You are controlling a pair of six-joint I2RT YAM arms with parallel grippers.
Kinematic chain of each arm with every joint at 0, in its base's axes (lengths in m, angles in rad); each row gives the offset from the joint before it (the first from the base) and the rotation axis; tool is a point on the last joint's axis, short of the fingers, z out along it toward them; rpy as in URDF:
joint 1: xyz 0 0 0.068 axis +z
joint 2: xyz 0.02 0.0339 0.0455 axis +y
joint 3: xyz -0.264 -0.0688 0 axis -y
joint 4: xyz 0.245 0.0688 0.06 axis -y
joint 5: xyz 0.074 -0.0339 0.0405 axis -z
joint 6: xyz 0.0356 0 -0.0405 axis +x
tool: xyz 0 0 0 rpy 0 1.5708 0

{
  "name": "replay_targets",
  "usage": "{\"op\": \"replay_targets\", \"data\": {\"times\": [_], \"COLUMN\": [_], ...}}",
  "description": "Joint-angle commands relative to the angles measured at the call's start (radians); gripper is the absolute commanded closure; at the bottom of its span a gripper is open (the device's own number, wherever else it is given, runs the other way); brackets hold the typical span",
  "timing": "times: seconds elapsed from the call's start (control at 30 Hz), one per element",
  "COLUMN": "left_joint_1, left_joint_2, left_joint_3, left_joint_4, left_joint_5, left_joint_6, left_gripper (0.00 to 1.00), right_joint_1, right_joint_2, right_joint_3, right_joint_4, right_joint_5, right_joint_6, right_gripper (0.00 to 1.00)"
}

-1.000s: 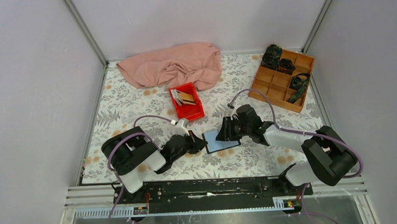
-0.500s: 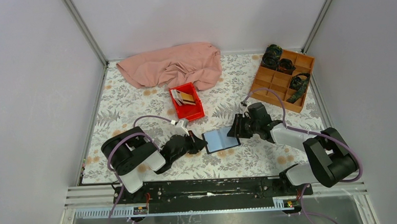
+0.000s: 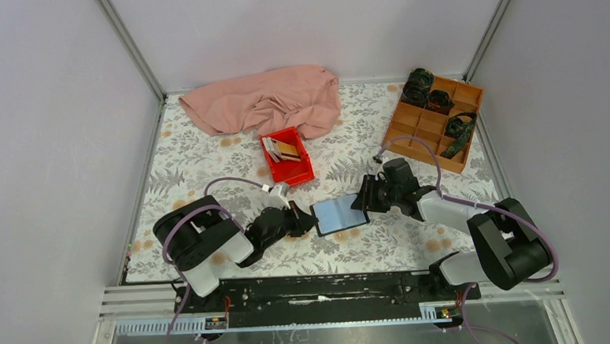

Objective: Take the credit cards out of the card holder

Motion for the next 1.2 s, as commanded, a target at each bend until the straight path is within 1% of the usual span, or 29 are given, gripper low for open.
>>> {"op": "replay_targets", "data": {"times": [0.0, 0.2, 0.4, 0.57, 0.73, 1.0, 1.17], "left_joint_1": [0.002, 0.002, 0.003, 0.003, 0.003, 0.002, 0.003], "left_joint_2": [-0.001, -0.001, 0.013, 0.019, 0.019, 0.028, 0.031], "left_joint_3": [-0.024, -0.022, -0.014, -0.005, -0.005, -0.001, -0.002], "left_joint_4": [-0.083, -0.082, -0.079, -0.081, -0.085, -0.085, -0.085], "left_joint_5": [0.001, 0.005, 0.008, 0.015, 0.017, 0.019, 0.019], "left_joint_6": [0.035, 0.037, 0.037, 0.038, 0.04, 0.039, 0.039], "left_gripper": [0.97, 0.97, 0.97, 0.97, 0.97, 0.97, 0.98], "right_joint_1": [-0.008, -0.008, 0.006, 0.048, 0.059, 0.164, 0.203], "right_joint_2": [-0.025, 0.002, 0.045, 0.04, 0.043, 0.078, 0.089], "right_joint_3": [-0.015, -0.022, -0.051, -0.036, -0.023, 0.057, 0.086], "right_joint_4": [-0.03, -0.012, 0.093, 0.096, 0.097, 0.102, 0.108], "right_joint_5": [0.04, 0.003, -0.104, -0.088, -0.104, -0.084, -0.079], "right_joint_6": [-0.025, -0.028, 0.015, 0.027, 0.027, 0.052, 0.067], "right_gripper": [0.54, 0.53, 0.53, 0.52, 0.52, 0.51, 0.51]}}
